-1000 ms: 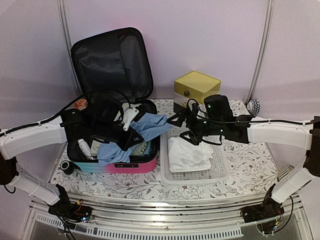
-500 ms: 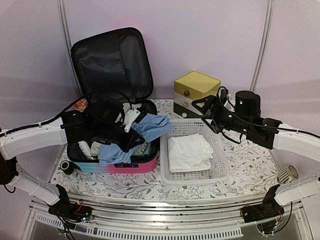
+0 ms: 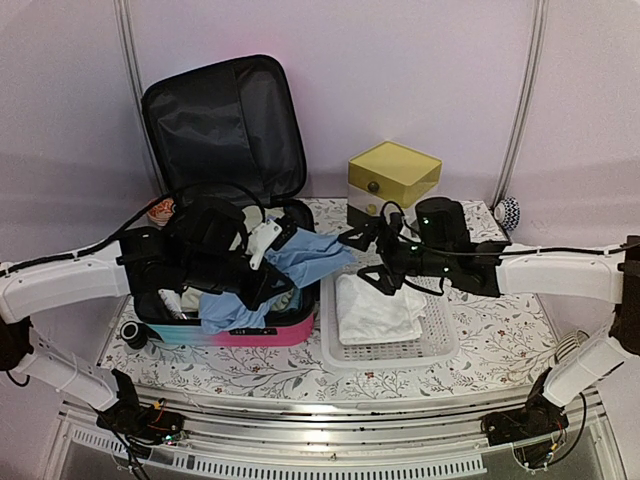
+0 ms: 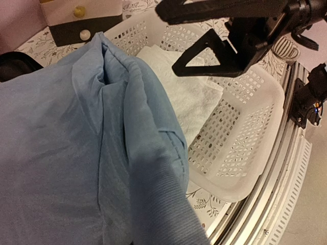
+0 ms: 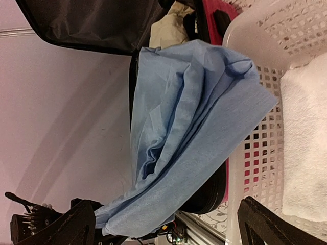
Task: Open, take out, and arrange the luggage
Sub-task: Place the clothes in the bin.
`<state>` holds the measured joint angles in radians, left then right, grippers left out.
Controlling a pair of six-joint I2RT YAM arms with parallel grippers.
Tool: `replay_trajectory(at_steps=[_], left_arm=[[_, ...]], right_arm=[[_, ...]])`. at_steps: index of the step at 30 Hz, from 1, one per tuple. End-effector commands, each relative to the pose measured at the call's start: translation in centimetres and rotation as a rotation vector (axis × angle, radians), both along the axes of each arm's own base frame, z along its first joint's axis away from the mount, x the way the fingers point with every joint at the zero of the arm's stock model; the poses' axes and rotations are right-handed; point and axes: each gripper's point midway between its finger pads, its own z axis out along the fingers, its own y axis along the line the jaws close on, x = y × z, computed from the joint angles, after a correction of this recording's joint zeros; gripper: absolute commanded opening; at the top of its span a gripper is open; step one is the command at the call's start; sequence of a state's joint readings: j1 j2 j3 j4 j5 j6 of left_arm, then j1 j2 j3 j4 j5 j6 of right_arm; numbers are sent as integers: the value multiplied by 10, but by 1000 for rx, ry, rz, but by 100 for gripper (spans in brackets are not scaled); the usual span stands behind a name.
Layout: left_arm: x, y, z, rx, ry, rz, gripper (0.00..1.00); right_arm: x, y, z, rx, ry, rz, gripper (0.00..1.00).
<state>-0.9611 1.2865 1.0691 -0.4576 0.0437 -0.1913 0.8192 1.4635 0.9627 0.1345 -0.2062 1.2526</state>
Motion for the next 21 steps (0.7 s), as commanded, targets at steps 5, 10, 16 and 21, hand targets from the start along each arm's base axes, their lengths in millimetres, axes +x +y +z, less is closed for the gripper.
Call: replay_trajectory(at_steps=[5,10,16,21], left_arm=[[-14,-21,8,-57,-23,-62,0],[-19,-27,9,-65,-30,-76,0],[-26,-36,7,-60,-29,-102,0],[-30,-44,7,-58,-33,-122,0]], right_arm=[[8,41,12,180,136,-7,99],[14,54,-3,209,208,-15,99],[21,66,-14,191,238,-12,97],[23,62,-23,170,251,-44,83]])
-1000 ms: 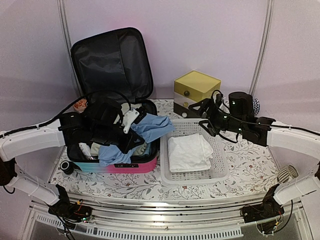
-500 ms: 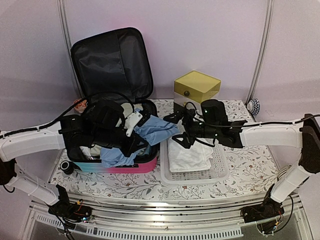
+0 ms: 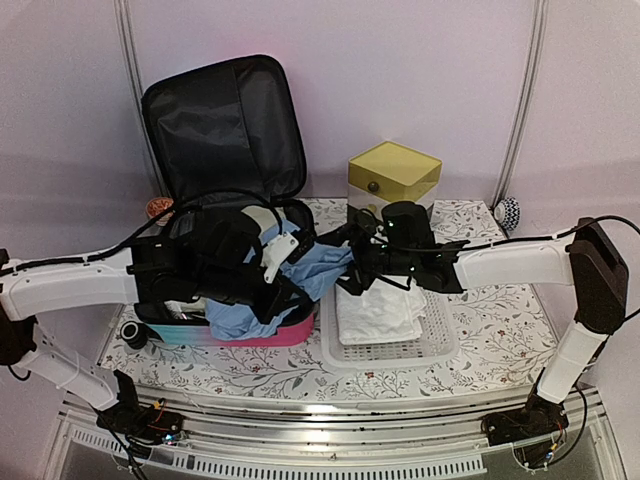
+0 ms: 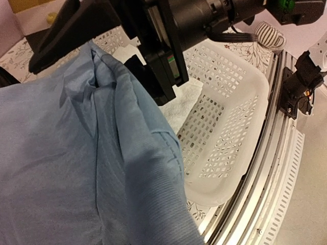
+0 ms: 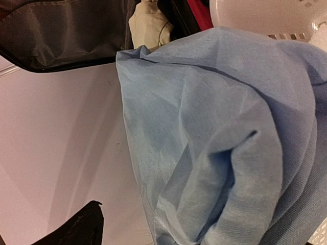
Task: Open, take out, and arrange the luggage
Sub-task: Place the clothes in the bin.
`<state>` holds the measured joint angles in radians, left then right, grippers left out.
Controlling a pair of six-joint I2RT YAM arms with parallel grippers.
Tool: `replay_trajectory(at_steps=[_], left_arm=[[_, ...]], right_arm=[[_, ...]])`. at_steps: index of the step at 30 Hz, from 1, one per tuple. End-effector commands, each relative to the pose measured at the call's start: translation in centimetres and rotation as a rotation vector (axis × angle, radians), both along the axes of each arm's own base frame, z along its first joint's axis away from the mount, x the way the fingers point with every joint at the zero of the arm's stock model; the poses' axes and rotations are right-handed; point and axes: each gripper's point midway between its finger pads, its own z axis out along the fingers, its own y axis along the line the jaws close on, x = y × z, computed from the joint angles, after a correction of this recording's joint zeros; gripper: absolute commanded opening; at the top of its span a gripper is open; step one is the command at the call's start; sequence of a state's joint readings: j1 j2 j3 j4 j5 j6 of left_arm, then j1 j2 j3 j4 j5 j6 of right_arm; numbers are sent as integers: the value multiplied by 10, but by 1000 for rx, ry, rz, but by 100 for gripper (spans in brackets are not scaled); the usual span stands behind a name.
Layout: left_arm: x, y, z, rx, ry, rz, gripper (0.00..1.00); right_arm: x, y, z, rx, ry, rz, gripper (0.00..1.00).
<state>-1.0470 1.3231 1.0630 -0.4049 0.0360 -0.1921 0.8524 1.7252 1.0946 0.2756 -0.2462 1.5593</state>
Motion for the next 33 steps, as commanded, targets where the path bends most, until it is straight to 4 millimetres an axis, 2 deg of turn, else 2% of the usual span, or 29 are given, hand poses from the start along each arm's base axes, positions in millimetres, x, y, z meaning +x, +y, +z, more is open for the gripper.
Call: replay_trajectory(at_steps=[1,3,4,8,9,10,15,19,26,33], left_arm=[[-9,-21,14,-55,-22,-50,0],[-11,-27,15,-56,-23,-58,0],[-12,-30,14,-54,-22,-65,0],[-13,-44,11,-38,-28,-75,0],[-13,-47,9,-34,-29,-75,0],[-12,-51,8,-28,-31,-74,0],[-9,-73,-2,-12,-22,-62,0],[-6,-96,0,-34,-13,-50,0],[7,-134,-11,-65,41,14,0],[8,-168,-26,-60,94,33,0]], right_arm=[[3,2,6,-1,-6,-22,81],[7,-6,3,-36,-22,-49,73],[8,-9,4,-43,-30,-59,65],[16,-23,7,-69,-81,-55,23],[17,-27,9,-82,-106,-45,9],[19,-31,9,-97,-120,-41,4],[25,-53,10,-188,-195,-28,2],[29,-70,7,-259,-247,-4,2],[45,-97,-7,-374,-319,73,2],[52,-106,-27,-477,-364,175,2]])
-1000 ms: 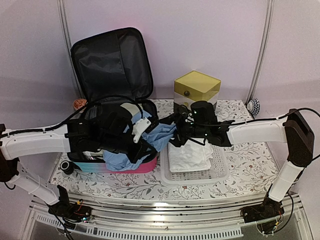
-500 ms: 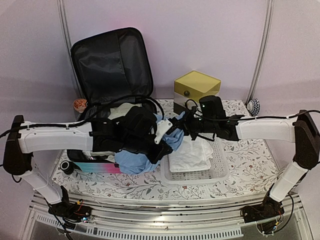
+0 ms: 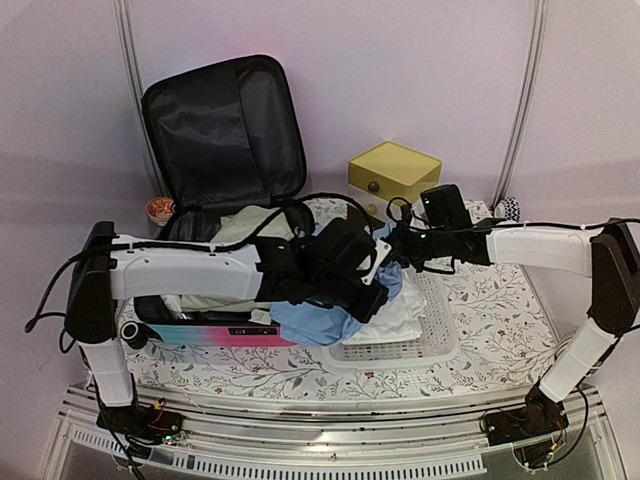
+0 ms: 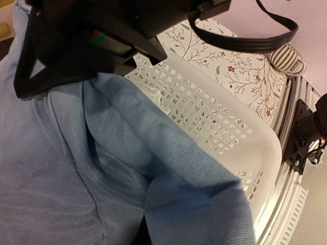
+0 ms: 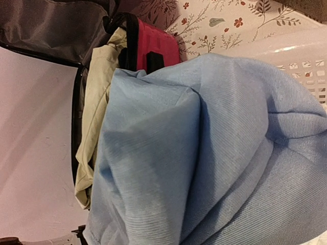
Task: Open, take out, and arrange the luggage
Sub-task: Place the clothes in the bin.
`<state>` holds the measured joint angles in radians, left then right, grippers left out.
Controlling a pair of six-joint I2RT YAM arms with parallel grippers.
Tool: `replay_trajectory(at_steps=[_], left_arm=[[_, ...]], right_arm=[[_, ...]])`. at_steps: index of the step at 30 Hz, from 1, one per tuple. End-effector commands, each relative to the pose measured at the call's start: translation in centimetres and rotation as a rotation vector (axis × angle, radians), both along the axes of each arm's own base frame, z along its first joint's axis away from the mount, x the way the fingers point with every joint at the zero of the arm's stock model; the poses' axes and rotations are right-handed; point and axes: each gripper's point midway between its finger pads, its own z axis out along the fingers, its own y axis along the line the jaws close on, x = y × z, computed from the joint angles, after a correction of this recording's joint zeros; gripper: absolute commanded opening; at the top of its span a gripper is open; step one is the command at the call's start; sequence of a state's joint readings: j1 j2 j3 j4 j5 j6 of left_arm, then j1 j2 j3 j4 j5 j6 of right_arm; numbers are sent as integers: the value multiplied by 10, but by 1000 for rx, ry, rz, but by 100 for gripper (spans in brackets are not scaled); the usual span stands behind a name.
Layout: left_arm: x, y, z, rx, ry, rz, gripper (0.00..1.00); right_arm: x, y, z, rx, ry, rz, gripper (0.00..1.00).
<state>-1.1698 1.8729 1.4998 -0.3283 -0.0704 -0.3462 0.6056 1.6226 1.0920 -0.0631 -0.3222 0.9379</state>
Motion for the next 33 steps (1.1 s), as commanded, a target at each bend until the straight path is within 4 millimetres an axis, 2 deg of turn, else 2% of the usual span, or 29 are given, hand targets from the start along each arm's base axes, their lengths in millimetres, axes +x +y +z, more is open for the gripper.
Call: replay_trajectory(at_steps=[1,6,7,8,11,27,33], left_arm=[[-18,-32,11,-67,33,-21,0],[-20,-40,13,-72,43,-3,0],[-21,-43,-1,-52,58,-1,0],[-21,-45,-6,-48,67,-2,0],[-22,-49,-10,-45,75,-3,0],[-19,-68,-23,-49,97,0,0],[-14,-78,-20,-74,105,22,0]], right_arm=[[6,0,-7,-95,-67,93,2],[9,-3,-17,-140,-82,119,2],[10,-4,-18,-147,-83,121,2],[11,-5,-19,-155,-86,124,2],[12,-7,-23,-177,-93,129,2],[22,-18,-32,-300,-143,138,2],[24,-25,-45,-328,-126,154,2]])
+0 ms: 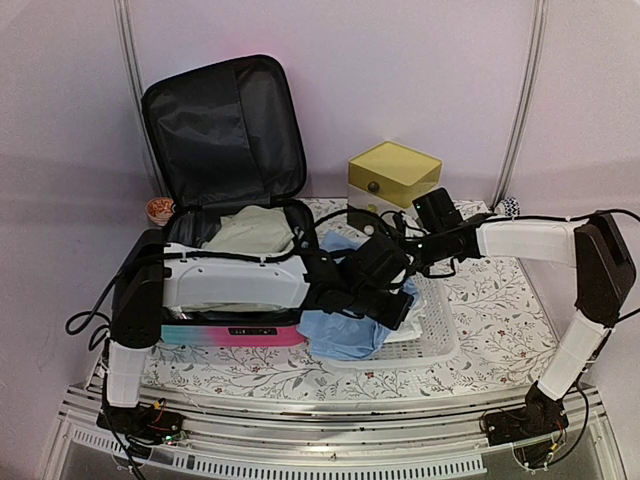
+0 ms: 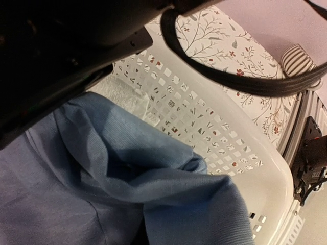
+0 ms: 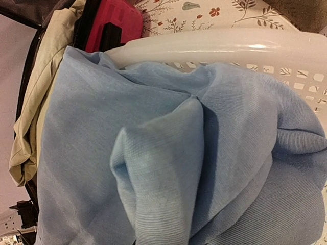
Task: Open, take out, and arrange the luggage
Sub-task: Place the clothes in the bin.
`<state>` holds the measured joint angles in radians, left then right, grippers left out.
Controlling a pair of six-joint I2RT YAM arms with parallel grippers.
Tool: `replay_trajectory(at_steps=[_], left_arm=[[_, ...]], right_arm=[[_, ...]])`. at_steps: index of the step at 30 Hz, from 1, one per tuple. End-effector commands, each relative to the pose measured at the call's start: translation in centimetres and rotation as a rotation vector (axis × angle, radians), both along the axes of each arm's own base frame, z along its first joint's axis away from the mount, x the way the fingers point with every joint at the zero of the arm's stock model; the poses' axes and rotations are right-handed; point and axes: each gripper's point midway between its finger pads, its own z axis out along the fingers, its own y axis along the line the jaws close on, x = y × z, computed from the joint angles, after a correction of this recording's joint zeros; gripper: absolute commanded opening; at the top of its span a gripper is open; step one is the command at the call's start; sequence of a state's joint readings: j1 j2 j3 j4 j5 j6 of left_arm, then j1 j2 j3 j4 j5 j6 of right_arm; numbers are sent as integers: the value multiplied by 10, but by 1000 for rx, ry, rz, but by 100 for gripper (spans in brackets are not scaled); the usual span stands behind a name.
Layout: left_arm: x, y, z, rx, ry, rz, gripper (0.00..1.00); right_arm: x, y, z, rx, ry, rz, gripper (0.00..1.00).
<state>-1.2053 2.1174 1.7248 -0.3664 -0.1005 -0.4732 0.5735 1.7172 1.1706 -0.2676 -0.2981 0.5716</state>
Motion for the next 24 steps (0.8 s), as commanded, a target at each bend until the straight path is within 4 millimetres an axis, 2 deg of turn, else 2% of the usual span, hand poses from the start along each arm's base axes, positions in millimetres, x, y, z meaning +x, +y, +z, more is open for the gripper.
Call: replay_trajectory(at_steps=[1,8,10,17,24], left_arm=[[-19,-29,21,-97,23,-42,0],[-19,-40,18,-141,74,-8,0],[-18,-42,16,-143,78,5,0],[-14,-52,29,-182,66,50,0],[-20,-61,22,-195,111,47,0]], right_arm=[[26,-3,14,-18,-88,-15,2],[32,-8,17,-23,-107,-3,2],[33,-7,20,-21,-117,14,2],[37,-1,18,-36,-128,65,2],[37,3,16,-38,-119,94,2]])
